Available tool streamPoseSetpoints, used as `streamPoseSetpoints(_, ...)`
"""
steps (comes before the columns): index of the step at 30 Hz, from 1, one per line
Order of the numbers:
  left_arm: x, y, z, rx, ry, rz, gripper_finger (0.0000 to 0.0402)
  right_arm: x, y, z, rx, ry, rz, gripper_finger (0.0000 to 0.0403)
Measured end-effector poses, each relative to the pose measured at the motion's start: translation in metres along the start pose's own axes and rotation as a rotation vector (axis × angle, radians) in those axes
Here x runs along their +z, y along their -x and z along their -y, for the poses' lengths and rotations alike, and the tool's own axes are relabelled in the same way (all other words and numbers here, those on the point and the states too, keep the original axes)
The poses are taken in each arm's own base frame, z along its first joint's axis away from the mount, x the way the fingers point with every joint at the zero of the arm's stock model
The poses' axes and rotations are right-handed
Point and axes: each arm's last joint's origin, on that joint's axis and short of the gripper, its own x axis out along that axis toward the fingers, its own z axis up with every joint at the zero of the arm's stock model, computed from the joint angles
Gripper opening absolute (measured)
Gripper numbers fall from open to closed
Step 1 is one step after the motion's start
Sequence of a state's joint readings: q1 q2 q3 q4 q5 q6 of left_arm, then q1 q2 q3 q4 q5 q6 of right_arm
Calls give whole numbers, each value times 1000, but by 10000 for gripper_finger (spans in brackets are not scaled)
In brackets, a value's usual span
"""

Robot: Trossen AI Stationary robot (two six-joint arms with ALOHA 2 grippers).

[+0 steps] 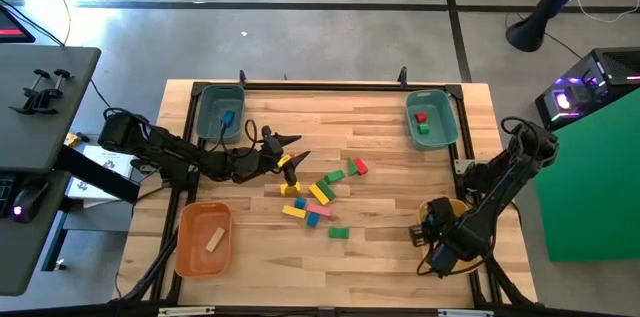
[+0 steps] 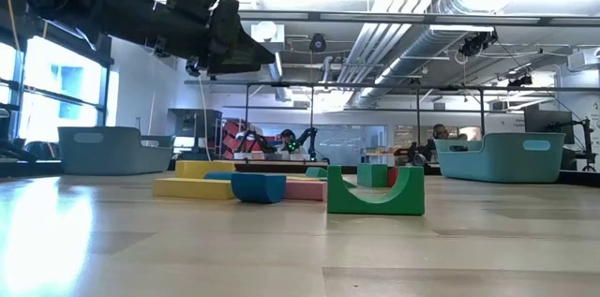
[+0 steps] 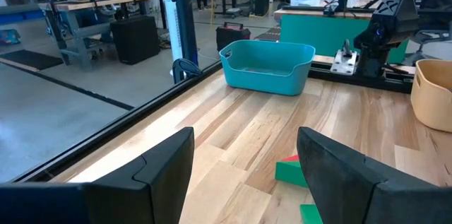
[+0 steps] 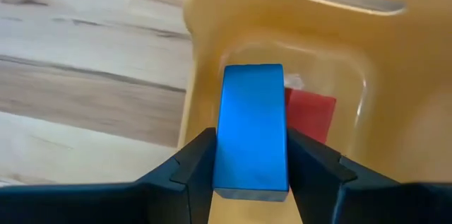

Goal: Sort blocks by size
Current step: Put the blue arch block into the yellow bin

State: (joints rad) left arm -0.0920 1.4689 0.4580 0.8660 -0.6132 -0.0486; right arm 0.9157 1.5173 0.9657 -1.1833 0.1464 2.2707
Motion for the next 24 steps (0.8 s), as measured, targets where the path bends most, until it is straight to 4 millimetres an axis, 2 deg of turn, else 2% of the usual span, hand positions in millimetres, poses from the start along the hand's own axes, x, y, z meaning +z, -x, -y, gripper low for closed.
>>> streamPoseSetpoints(19, 0, 0, 0, 0, -1, -1, 236, 1, 0, 2, -35, 28, -5, 149)
streamPoseSetpoints(24, 0, 0, 0, 0, -1, -1, 236, 1, 0, 0, 11, 25, 32, 149)
